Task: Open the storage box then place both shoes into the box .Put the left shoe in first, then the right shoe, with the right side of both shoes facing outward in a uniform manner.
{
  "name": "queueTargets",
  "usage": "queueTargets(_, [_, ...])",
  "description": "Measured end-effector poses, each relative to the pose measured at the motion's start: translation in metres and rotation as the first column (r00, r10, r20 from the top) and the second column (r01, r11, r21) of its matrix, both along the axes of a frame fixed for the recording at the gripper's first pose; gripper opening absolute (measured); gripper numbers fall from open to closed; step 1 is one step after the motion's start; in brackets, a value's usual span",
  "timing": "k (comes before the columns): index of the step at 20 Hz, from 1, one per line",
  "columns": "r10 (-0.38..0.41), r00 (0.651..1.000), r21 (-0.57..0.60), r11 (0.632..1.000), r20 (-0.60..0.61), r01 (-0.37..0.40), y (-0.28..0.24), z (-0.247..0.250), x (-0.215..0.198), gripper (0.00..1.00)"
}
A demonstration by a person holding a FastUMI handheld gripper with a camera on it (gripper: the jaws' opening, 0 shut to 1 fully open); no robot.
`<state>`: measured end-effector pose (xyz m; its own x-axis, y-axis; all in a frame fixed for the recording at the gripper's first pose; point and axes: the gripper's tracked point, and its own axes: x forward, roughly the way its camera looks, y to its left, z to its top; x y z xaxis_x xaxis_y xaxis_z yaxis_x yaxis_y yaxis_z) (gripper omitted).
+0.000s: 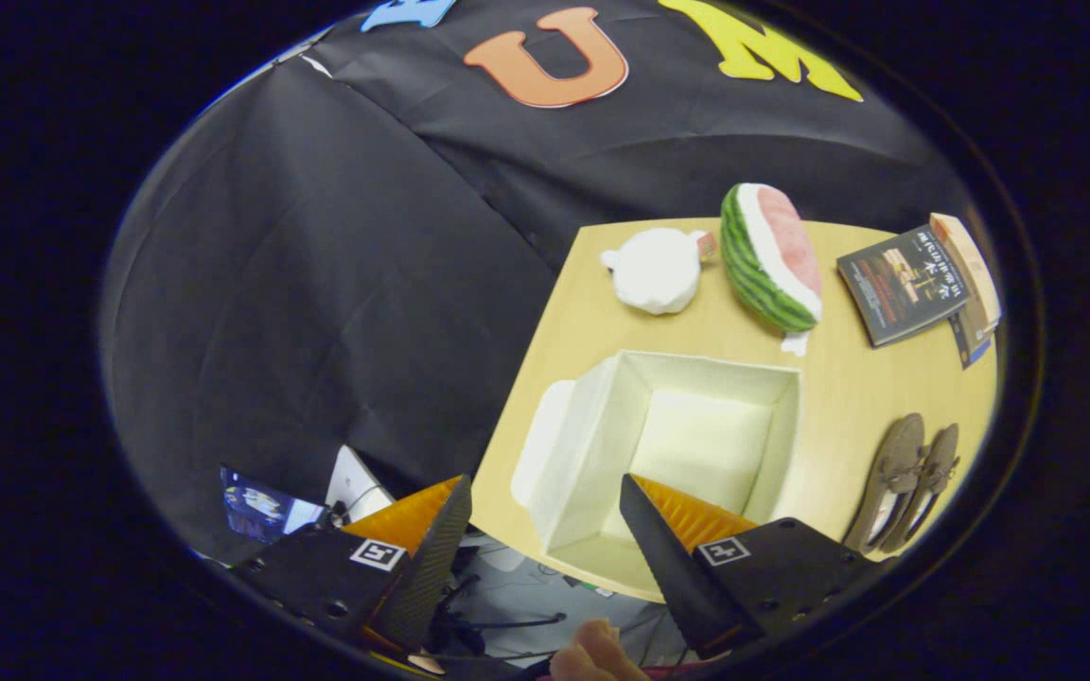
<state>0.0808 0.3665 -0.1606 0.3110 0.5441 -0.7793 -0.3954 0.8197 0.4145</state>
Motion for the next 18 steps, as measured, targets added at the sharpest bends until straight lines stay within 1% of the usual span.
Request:
queueTargets(5, [-0.107, 0.994, -0.089, 0.990, 0.038, 0.110, -0.118, -0.025, 0.032, 0.96])
queueTargets(8, [-0.159, 0.986, -0.176, 0.970, 0.056, 0.166, -0.201, -0.058, 0.049, 0.96])
queueTargets(11, [-0.219, 0.975, -0.198, 0.954, 0.046, 0.224, -0.266, -0.093, 0.063, 0.96])
queueTargets(13, [-0.258, 0.966, -0.241, 0.936, 0.022, 0.255, -0.309, -0.127, 0.069, 0.96])
queueTargets(15, [-0.268, 0.963, -0.294, 0.922, -0.014, 0.252, -0.343, -0.162, 0.068, 0.96])
queueTargets(18, [-0.249, 0.963, -0.294, 0.933, -0.103, 0.210, -0.366, -0.204, 0.052, 0.96])
